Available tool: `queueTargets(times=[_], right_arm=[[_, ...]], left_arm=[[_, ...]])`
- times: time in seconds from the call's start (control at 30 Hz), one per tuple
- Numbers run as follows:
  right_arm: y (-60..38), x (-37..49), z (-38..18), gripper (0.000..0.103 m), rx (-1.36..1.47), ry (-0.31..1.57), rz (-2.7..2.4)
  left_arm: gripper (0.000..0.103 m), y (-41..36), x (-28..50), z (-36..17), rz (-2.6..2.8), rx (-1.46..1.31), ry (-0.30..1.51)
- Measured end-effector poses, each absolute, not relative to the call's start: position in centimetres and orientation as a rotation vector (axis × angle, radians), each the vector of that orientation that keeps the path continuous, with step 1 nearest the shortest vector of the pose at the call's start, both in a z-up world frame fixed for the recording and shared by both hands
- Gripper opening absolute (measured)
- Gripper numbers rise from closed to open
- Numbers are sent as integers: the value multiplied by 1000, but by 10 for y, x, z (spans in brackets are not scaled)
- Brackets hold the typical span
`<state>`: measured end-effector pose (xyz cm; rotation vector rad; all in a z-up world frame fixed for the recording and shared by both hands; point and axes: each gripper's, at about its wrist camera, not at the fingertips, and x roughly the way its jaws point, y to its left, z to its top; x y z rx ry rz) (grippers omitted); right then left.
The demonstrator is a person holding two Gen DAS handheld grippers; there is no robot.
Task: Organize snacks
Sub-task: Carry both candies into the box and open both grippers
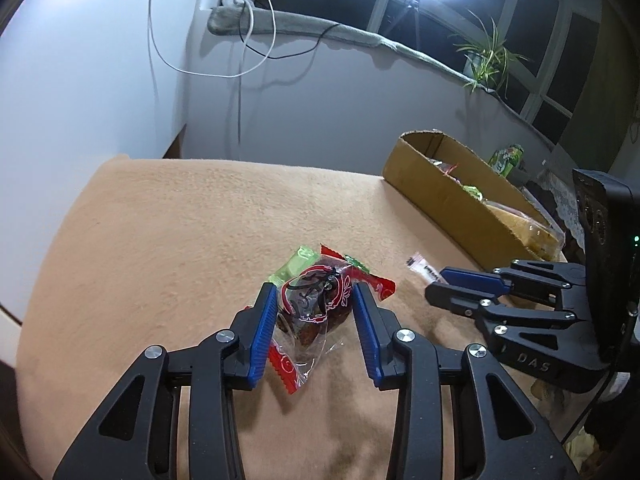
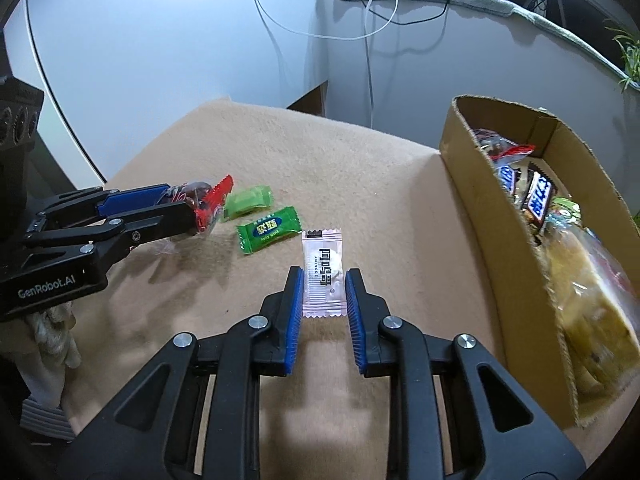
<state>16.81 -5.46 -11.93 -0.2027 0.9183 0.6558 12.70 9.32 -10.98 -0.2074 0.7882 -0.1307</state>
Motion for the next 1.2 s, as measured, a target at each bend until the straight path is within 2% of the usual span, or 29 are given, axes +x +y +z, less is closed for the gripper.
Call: queueTargets(times=[0.63, 1.2], right_arm=[[-116, 145, -54, 22, -117, 778, 637], [-189, 182, -27, 22, -77, 725, 506]], left_arm=[[37, 60, 120, -59, -171, -173, 662], [37, 7, 163, -31, -255, -161, 608]])
